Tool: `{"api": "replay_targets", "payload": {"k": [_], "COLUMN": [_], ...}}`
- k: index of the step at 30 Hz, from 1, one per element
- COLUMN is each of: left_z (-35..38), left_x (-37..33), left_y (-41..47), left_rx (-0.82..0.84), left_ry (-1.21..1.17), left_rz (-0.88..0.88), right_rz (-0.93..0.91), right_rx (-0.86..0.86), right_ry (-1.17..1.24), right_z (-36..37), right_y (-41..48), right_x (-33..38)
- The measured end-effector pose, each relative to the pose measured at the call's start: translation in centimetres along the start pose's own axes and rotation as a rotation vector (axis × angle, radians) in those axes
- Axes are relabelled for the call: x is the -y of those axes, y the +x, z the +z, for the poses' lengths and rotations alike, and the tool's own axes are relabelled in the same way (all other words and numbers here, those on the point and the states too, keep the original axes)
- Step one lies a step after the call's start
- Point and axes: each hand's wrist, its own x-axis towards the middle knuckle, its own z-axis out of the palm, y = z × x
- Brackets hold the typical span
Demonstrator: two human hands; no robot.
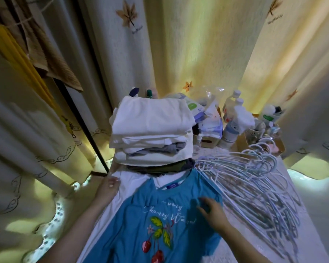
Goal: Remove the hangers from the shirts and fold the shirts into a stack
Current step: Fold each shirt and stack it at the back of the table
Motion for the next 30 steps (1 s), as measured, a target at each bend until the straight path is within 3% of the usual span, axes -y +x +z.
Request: {"api": "replay_targets", "payload": {"k": [3,7,9,12,14,17,19,21,24,26,27,30], "left_z": [3.2,6.2,7.1,7.4,7.2,6.7,6.2,5.4,4.3,3.7,3.3,2.0], "left_x": [2.7,2.7,2.1,1.8,1.9,2.2,2.4,2.3,1.1,0.2,-0.1,-0.9], "left_y": [-1.5,-2.3,-2.4,-2.4,-2.8,-3.7,-4.6,-5.3,-6.5,-7.3,-7.5,-8.2], "left_rx": [0.209,0.332,0.294,0.268,0.345,0.504,0.551,0.583,0.636,0.621,0.585,0.479], "left_ry": [0.276,0.559,0.632,0.656,0.653,0.688,0.679,0.588,0.412,0.326,0.296,0.200], "left_rz": [0.053,0.315,0.318,0.251,0.180,0.064,0.067,0.094,0.080,0.088,0.123,0.255], "right_rz": [-0.163,-0.193,-0.224,-0.257,-0.277,-0.163,-0.104,-0.117,-0.076,-0.055,-0.012,0.164], "right_rx": [0.198,0.190,0.255,0.511,0.682,0.755,0.703,0.517,-0.038,-0.236,-0.191,0.156], "right_ry": [-0.505,-0.633,-0.601,-0.369,-0.256,-0.176,-0.087,0.074,0.274,0.225,0.137,-0.056], "right_z": [2.4,2.0,1.3,0.1,0.1,2.2,2.8,2.0,-0.1,-1.4,-2.0,-2.5], "right_y": [-1.5,-0.7,-0.4,-1.1,-3.0,-6.7,-8.2,-7.8,-5.9,-4.1,-3.4,-1.6], "right_x": [-0.9,0.5,0.8,1.5,1.4,-0.1,-0.7,-0.4,0.4,0.7,0.7,-0.2]}}
